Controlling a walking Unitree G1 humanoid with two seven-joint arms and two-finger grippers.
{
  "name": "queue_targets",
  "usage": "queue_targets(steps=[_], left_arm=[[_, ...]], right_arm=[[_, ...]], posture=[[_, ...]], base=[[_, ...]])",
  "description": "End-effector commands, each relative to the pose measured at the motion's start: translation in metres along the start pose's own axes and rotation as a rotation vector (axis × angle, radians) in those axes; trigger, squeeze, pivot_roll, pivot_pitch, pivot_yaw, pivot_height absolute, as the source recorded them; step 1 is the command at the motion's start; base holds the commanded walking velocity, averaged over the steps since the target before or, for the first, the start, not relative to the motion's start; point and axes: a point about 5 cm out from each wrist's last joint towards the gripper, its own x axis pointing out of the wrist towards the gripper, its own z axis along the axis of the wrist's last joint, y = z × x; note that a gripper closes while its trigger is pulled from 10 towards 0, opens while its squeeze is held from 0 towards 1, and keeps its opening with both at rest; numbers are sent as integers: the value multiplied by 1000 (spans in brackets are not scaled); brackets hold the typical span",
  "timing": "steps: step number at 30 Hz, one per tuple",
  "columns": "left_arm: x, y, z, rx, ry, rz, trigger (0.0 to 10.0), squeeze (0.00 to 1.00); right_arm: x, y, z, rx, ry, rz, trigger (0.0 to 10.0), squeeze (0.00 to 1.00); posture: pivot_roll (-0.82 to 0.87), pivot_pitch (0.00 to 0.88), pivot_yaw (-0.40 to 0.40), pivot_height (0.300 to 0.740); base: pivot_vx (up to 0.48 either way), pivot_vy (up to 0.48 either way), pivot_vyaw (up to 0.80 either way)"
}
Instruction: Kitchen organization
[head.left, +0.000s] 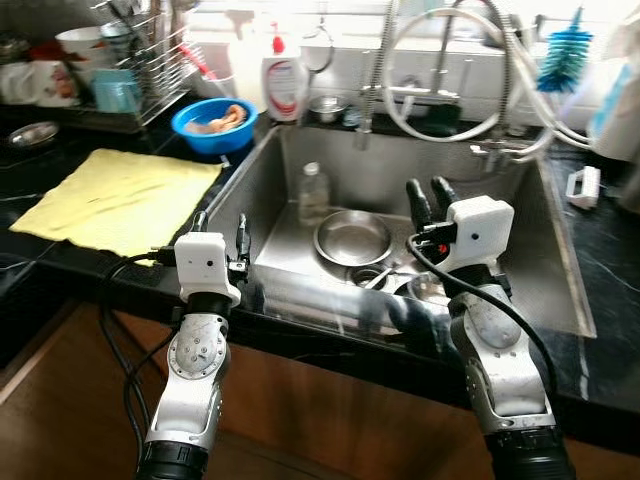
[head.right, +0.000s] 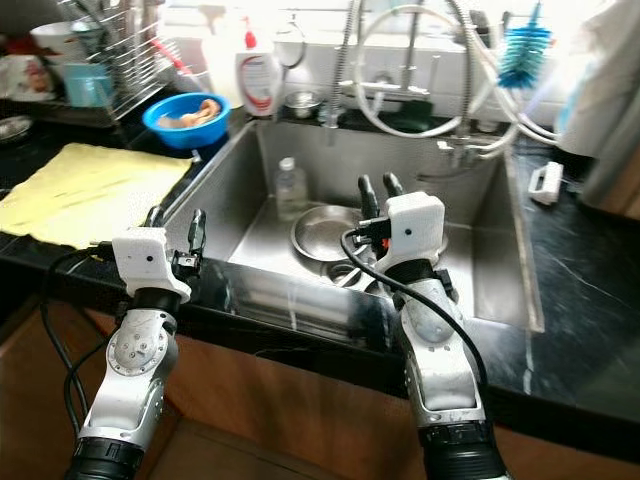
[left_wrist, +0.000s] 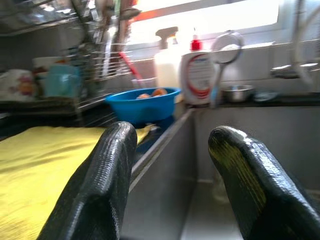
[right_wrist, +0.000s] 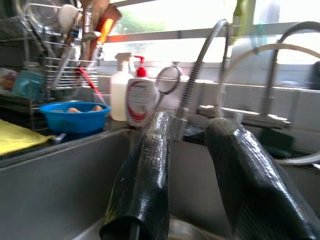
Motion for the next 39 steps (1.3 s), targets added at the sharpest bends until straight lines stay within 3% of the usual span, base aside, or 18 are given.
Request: queue_targets(steps=[1,7,39], left_arm=[[-3,0,-5,-12,39,3,10000,0],[-7,2,-14,-32,78,26,10000,0],[-6,6,-11,-27,53,101,10000,0]], right_arm=[[3,-6,1,6,0,-20,10000,0],[4,-8,1,9,1,-23,10000,0],[8,-10,4,6,-1,28,10000,0]], posture=[[-137,0,22,740],[-139,0,18,740],[-143,0,-13,740]], base=[[0,0,800],[0,0,800],[0,0,800]])
